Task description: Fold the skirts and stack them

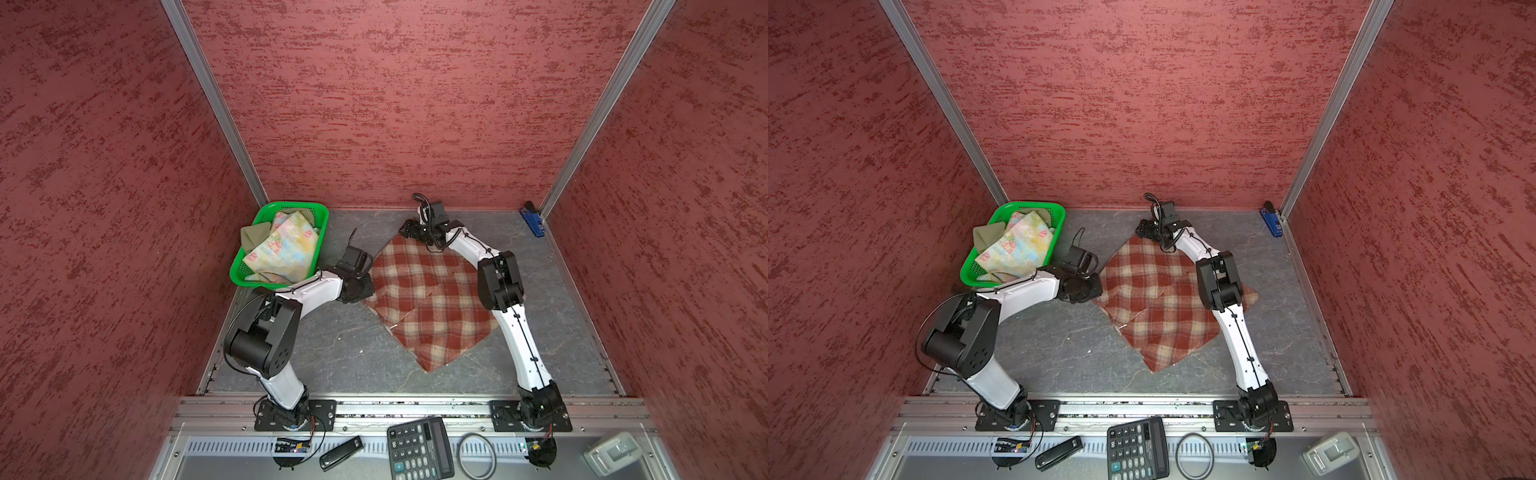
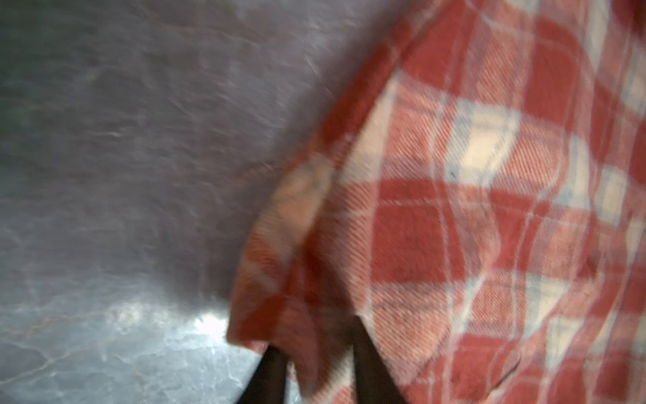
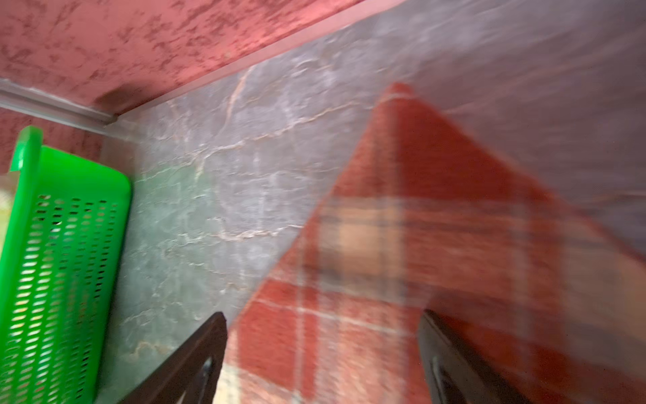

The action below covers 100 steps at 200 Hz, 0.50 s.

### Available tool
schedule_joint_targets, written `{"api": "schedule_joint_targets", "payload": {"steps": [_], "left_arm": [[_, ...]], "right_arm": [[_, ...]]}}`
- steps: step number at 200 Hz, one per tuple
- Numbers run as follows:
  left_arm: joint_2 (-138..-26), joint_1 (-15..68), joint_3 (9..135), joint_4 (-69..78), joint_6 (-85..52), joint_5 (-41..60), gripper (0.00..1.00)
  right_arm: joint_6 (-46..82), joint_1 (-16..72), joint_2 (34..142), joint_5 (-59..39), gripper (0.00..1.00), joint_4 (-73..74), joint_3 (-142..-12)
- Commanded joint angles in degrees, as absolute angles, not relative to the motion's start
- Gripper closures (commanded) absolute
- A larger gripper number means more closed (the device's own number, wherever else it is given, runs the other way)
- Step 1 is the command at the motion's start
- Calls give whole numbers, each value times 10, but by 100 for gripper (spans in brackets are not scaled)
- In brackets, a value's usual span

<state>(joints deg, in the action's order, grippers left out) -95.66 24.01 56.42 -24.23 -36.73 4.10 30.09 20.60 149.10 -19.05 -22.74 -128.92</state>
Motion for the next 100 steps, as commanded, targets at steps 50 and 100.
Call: {"api": "schedule_joint_targets", "payload": {"steps": [50,100], "left_arm": [[-876,357,627,-350,-288,-85,16],[-825,378,617,-397,-254,-165,15]], "right_arm": [[304,162,1180,-115,12,-175,-1014],[403,117,884,-55,12,-144,-669]]}}
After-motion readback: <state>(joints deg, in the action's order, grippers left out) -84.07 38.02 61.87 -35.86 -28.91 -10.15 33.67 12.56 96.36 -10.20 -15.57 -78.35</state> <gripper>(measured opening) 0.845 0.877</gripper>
